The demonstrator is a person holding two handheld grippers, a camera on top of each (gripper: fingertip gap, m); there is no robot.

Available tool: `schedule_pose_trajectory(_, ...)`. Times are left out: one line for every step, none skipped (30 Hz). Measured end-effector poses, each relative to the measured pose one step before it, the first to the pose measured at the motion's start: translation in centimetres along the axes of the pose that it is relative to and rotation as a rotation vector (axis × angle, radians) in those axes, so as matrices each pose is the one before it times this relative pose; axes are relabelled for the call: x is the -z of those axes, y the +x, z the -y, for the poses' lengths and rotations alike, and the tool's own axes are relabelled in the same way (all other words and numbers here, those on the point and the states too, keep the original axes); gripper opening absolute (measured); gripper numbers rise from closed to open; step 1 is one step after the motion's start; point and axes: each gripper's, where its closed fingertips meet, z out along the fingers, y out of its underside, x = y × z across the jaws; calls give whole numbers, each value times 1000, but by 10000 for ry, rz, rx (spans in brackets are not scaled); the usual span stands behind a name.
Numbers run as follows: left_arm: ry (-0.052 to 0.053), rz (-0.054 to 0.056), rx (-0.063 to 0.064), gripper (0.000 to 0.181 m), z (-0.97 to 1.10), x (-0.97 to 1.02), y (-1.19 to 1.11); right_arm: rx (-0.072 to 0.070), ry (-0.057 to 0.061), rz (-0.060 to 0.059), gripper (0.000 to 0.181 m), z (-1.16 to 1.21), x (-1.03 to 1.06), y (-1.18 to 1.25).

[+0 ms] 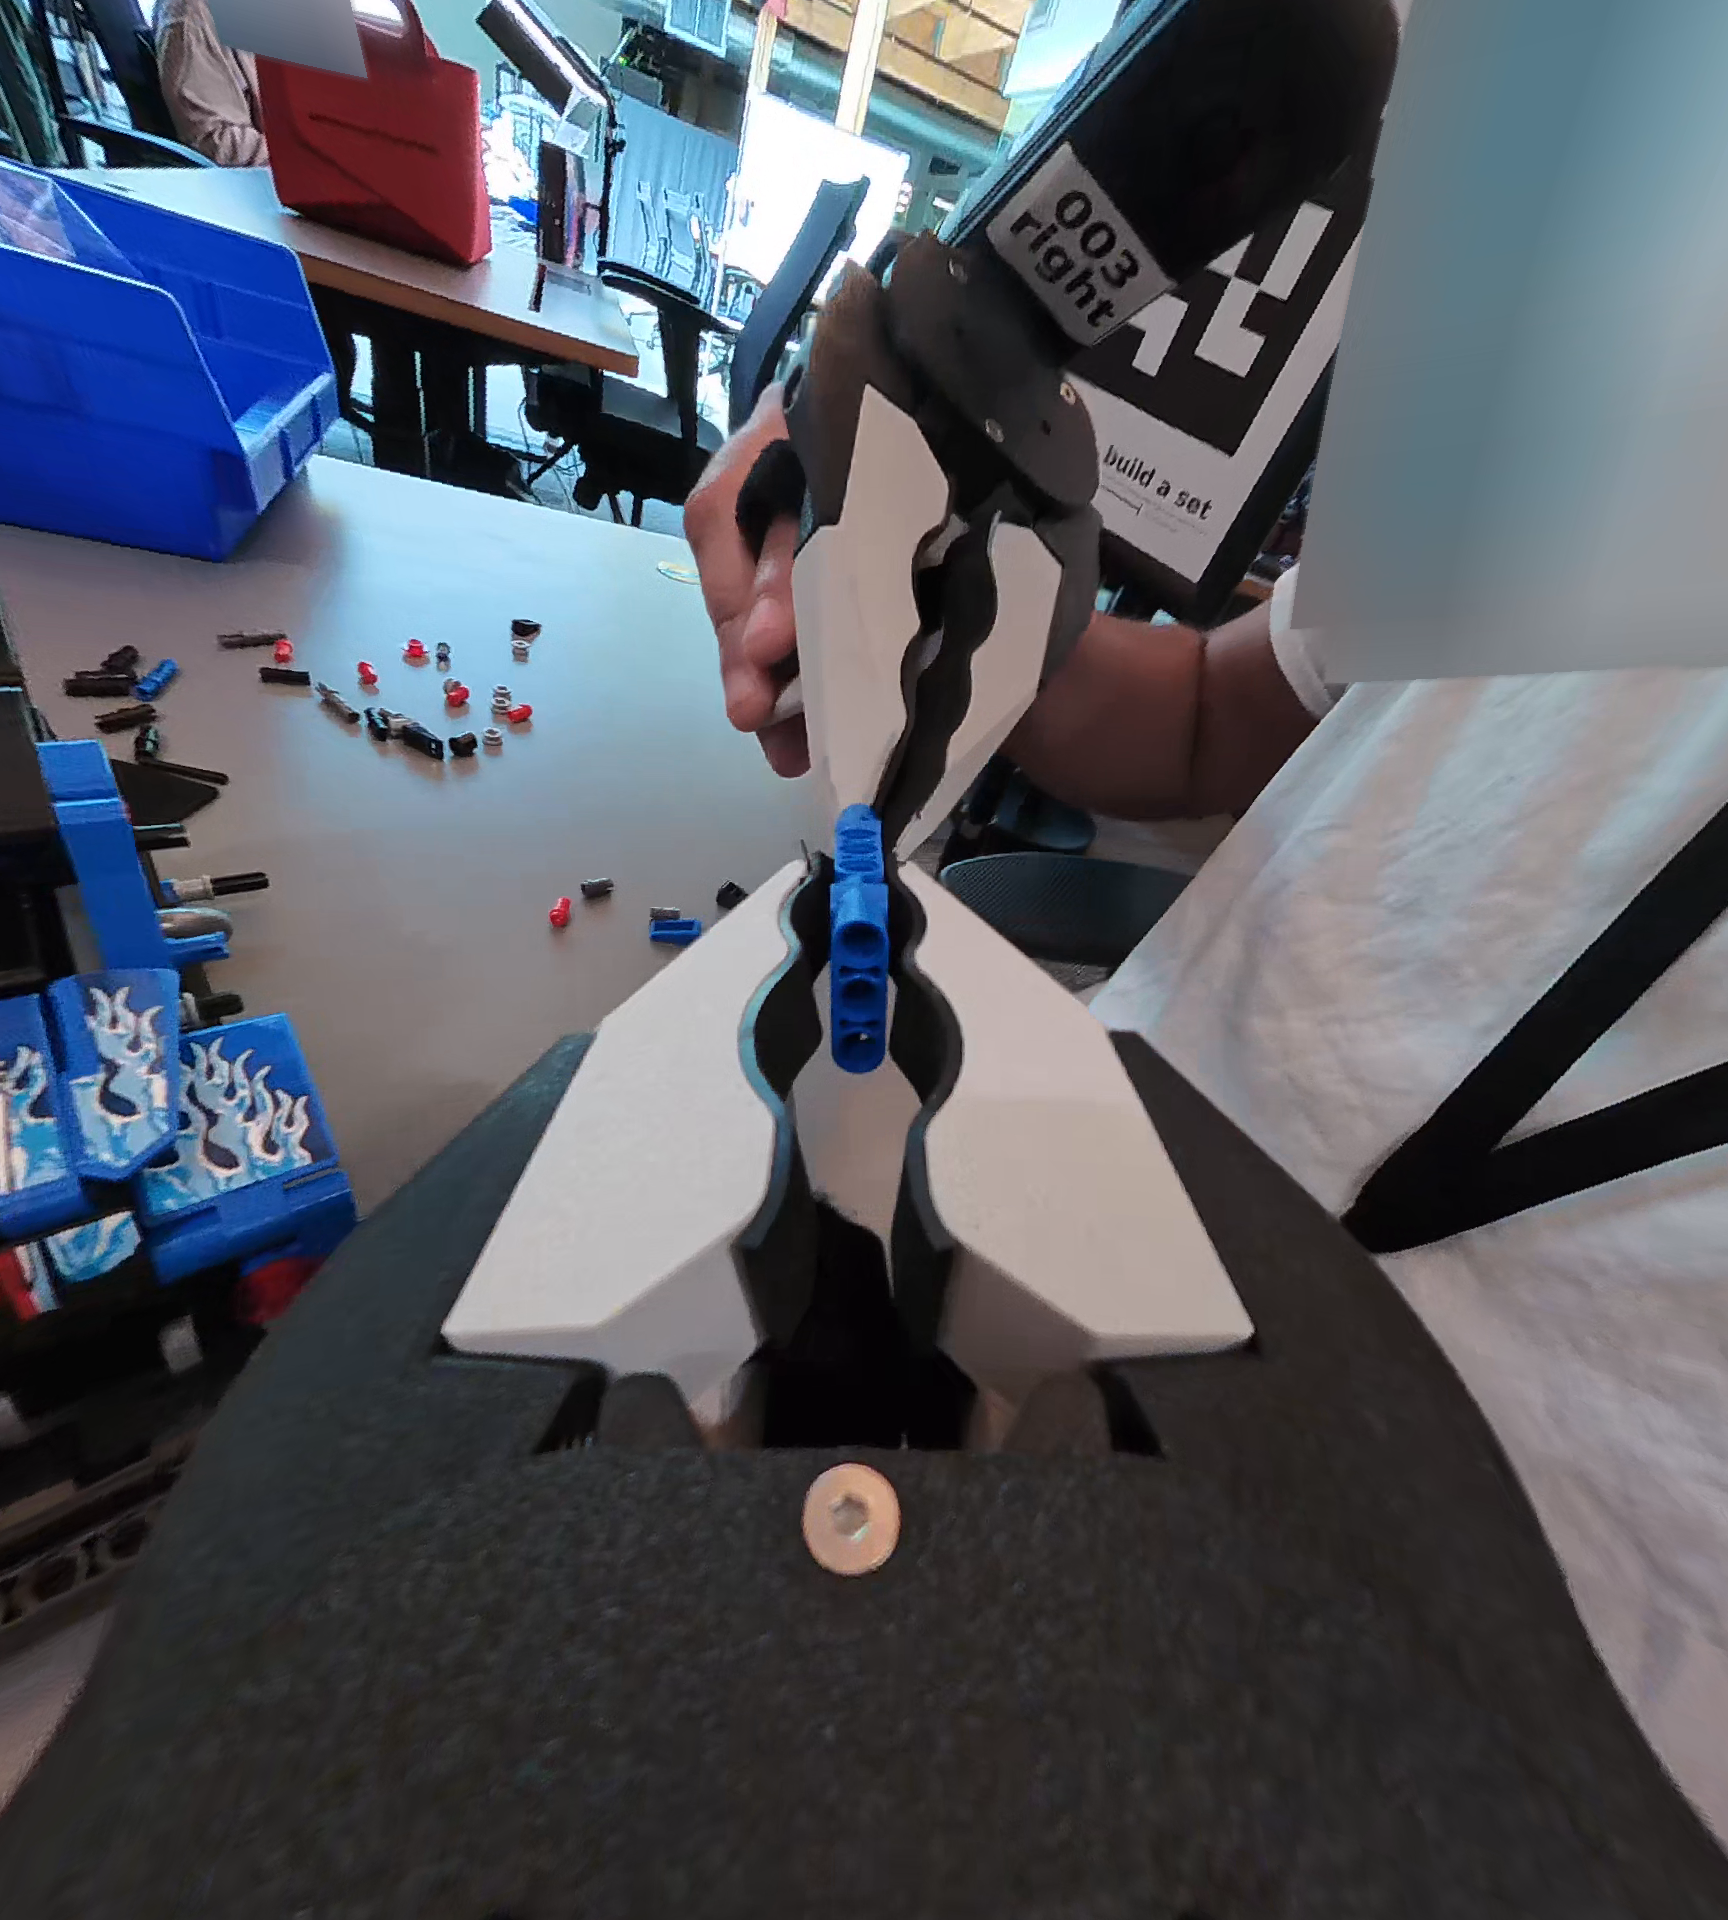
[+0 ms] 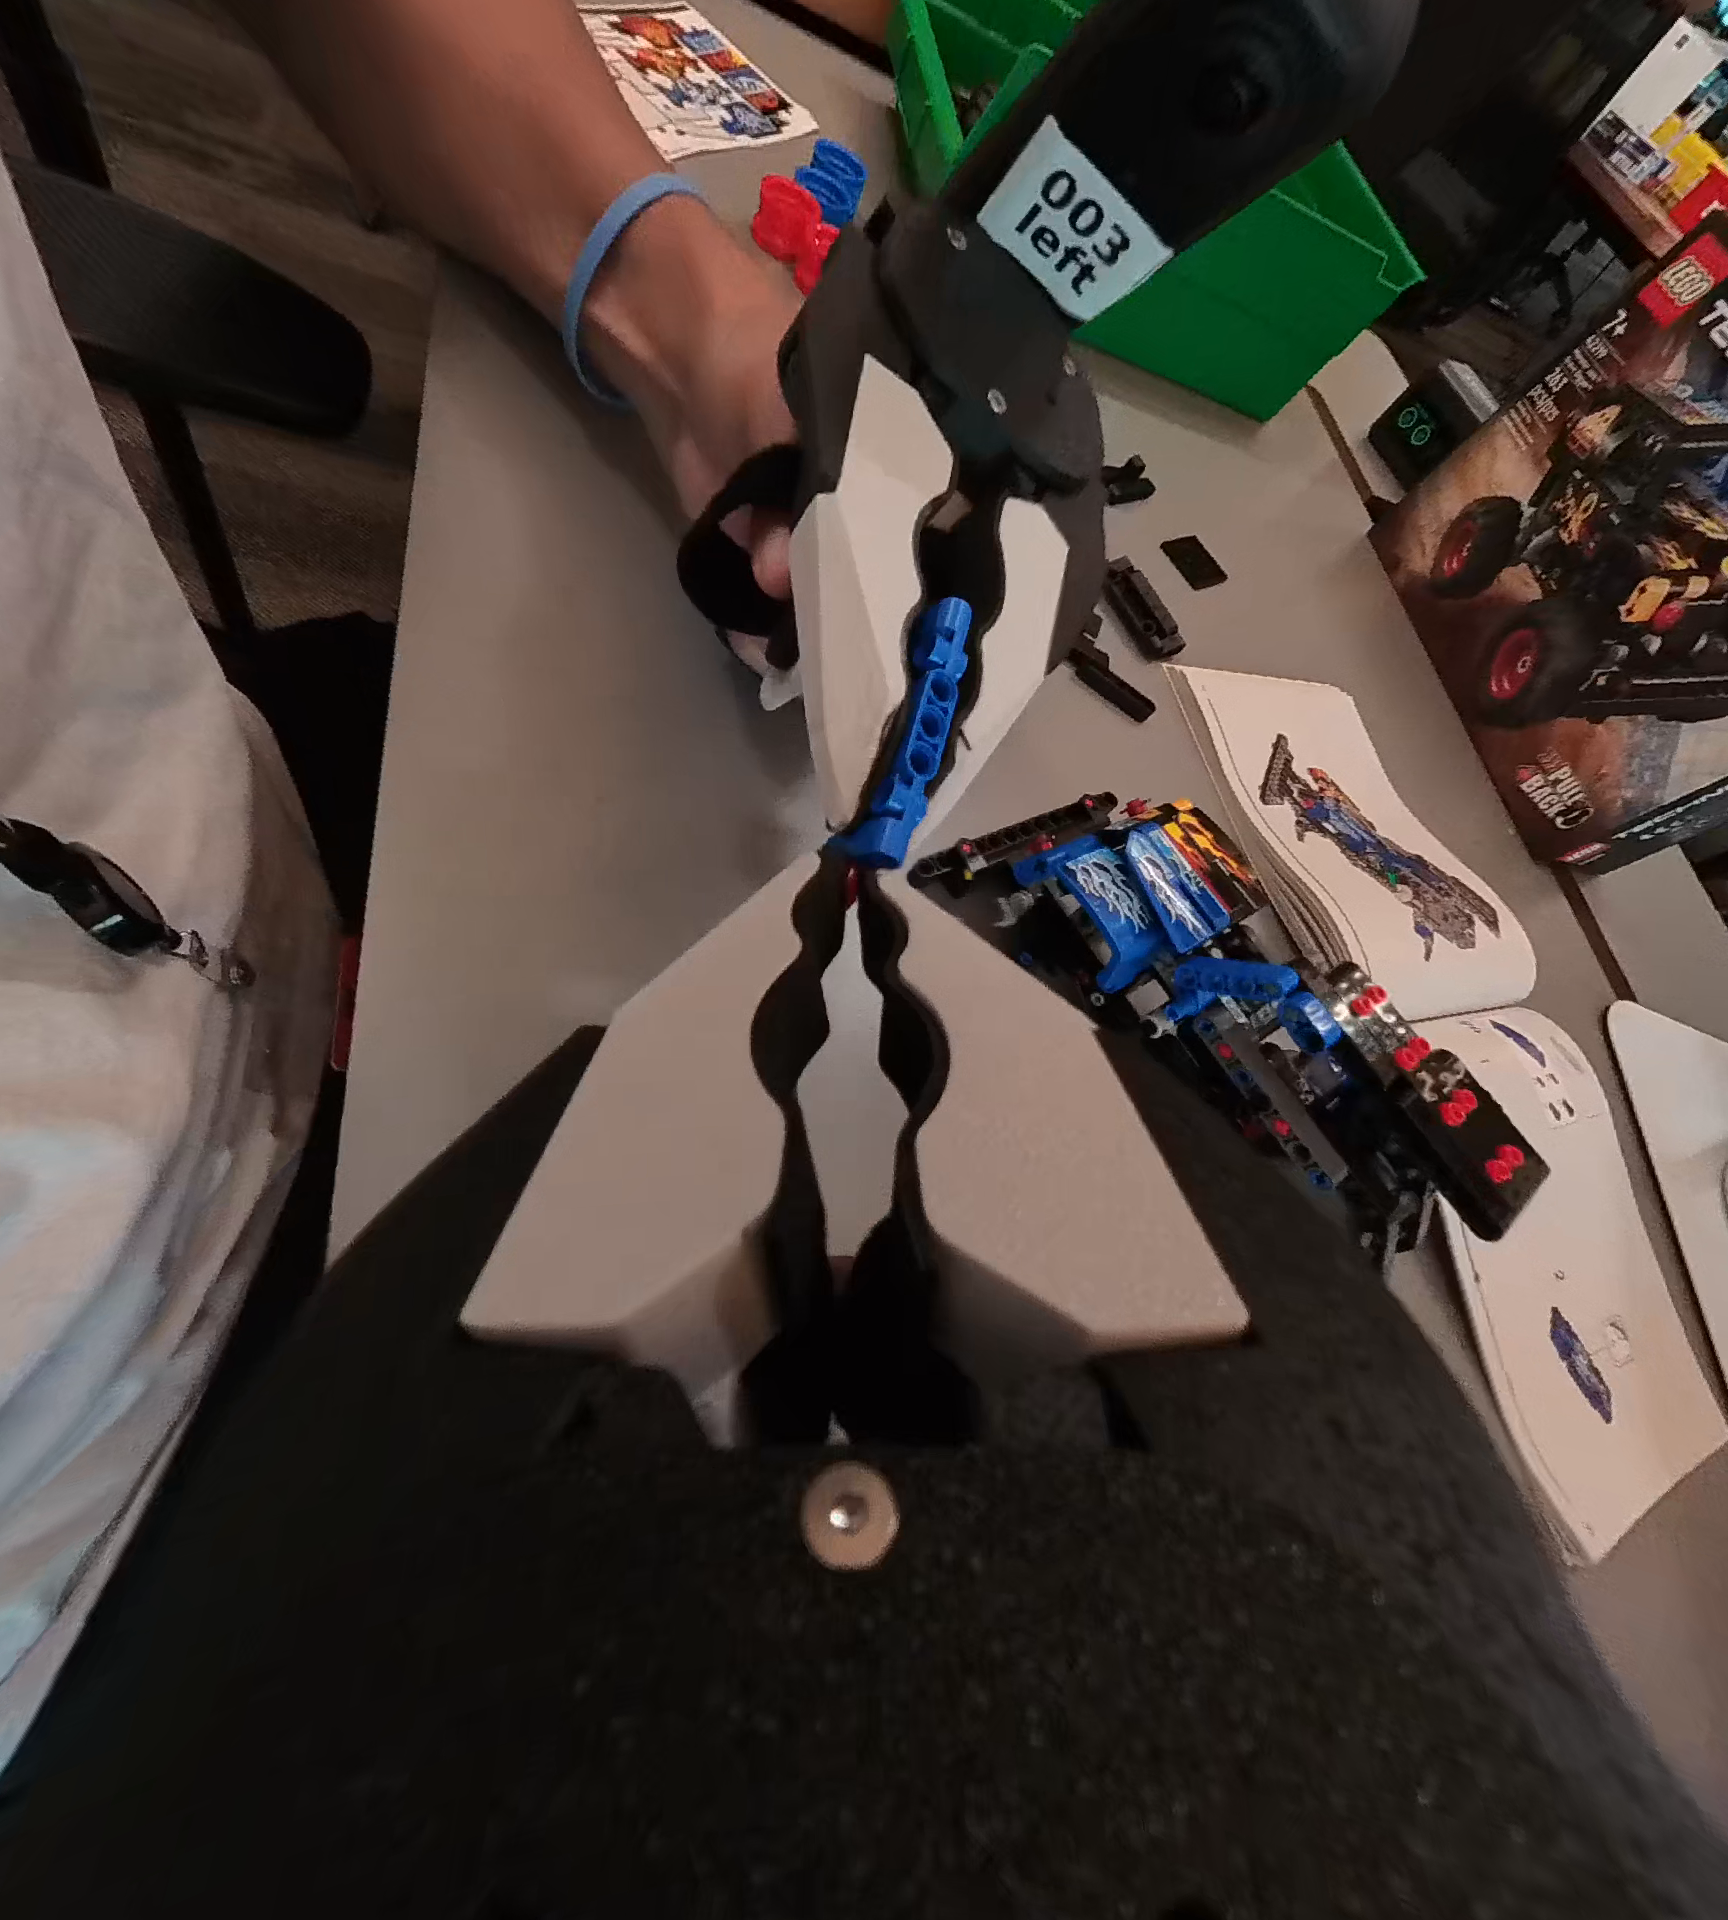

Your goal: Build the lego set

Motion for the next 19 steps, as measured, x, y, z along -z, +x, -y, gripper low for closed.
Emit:
schedule_pose_trajectory(197,-133,237,5,263,45,62,-215,73,97,2,124,80,-40)
schedule_pose_trajectory(267,-172,269,6,399,105,98,-146,203,-114,2,332,144,219)
schedule_pose_trajectory(180,-182,244,5,262,88,109,-70,220,-120,2,381,114,152)
schedule_pose_trajectory(110,-64,150,5,102,52,-11,-86,80,-43,2,186,23,43)
schedule_pose_trajectory(87,-7,70,5,45,61,-51,-52,-71,-38,3,-34,-51,99)
schedule_pose_trajectory(95,-82,70,5,112,82,55,-61,-3,0,3,41,-50,58)
schedule_pose_trajectory(98,-74,39,6,176,84,92,-65,111,7,3,170,1,49)
schedule_pose_trajectory(33,0,-44,6,112,55,48,-50,72,-60,4,112,-9,149)
schedule_pose_trajectory(-27,19,-84,5,5,21,46,-45,51,29,4,57,-24,10)
schedule_pose_trajectory(-45,3,-68,5,-25,34,42,-63,27,102,3,20,-43,-107)
schedule_pose_trajectory(-55,17,-58,5,-46,32,-4,-38,33,38,3,12,-44,-55)
schedule_pose_trajectory(-121,76,-91,5,-153,1,-100,-41,-24,23,3,-92,-55,-31)
schedule_pose_trajectory(-163,113,-125,5,-229,-30,-149,-15,-126,36,3,-259,-79,-23)
schedule_pose_trajectory(-171,126,-140,5,-241,-39,-161,28,-118,31,3,-244,-70,-48)
schedule_pose_trajectory(-182,172,-156,5,-225,-4,-223,46,-118,6,3,-280,-72,-21)
schedule_pose_trajectory(-199,179,-203,5,-233,32,-235,35,-133,10,3,-301,-38,-33)
schedule_pose_trajectory(-250,233,-262,5,-286,32,-296,-7,-118,63,3,-272,-26,-93)
schedule_pose_trajectory(-247,237,-265,5,-285,30,-293,-25,-212,84,3,-405,-37,-101)
schedule_pose_trajectory(-230,194,-224,5,-262,4,-242,39,-438,30,2,-769,-62,-43)
